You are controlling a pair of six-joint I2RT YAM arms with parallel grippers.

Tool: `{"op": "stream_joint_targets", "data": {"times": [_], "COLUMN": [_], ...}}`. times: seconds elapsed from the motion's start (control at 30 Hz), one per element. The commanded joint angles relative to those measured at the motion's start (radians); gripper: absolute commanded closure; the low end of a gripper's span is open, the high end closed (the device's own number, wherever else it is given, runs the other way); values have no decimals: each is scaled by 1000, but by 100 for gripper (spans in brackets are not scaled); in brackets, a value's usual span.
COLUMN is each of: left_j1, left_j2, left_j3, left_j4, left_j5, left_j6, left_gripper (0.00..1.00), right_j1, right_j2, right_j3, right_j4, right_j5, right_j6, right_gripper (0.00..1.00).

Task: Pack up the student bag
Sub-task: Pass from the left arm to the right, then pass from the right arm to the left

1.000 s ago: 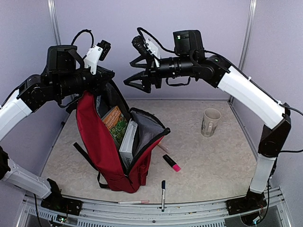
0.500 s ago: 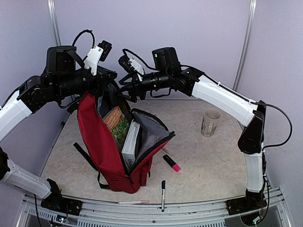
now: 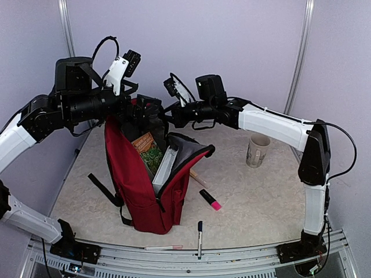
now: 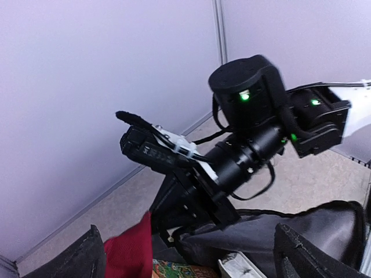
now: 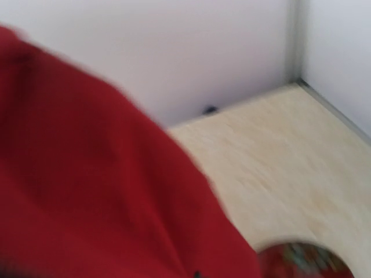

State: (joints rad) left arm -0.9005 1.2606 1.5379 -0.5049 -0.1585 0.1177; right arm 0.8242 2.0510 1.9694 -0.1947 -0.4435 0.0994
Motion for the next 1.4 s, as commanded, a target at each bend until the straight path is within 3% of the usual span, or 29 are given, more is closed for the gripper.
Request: {"op": "stream_joint_targets", "data": {"times": [0.0, 0.17, 0.27, 0.43, 0.57, 0.67, 0.93, 1.07, 1.2, 1.37], "left_j1": [-55, -83, -118, -280, -480, -567, -519, -455, -432, -413], "left_j2": [-84, -198, -275, -400, -379, -327, -238, -208, -216, -198], "left_j3": [24, -121, -260, -530, -649, -693, -819, -836, -914, -925], "left_j4": [-29, -74, -93, 62, 157, 166, 340, 361, 490, 533], "left_j5": [-48, -87, -114, -119, -324, -493, -516, -407, -214, -244], "left_j6": [-65, -199, -304, -402, -382, -372, -362, -359, -338, -338], "left_gripper": [1, 1, 1, 1, 1, 1, 1, 1, 1, 6], "right_j1": [-93, -119, -119, -120, -120, -120, -120, -119, -120, -119], "right_j2": [-104, -150, -165, -176, -185, -191, -200, -202, -205, -198], "right_j3": [-141, -261, -267, -279, -299, -308, -315, -312, -319, -319], "right_j4": [156, 239, 211, 227, 258, 268, 266, 261, 262, 261], "right_j5": [44, -25, 15, 81, 108, 110, 92, 88, 97, 88], "right_j6": [206, 236, 233, 278, 308, 314, 315, 313, 308, 308], "right_gripper": [100, 100, 100, 100, 100, 100, 100, 100, 100, 100]}}
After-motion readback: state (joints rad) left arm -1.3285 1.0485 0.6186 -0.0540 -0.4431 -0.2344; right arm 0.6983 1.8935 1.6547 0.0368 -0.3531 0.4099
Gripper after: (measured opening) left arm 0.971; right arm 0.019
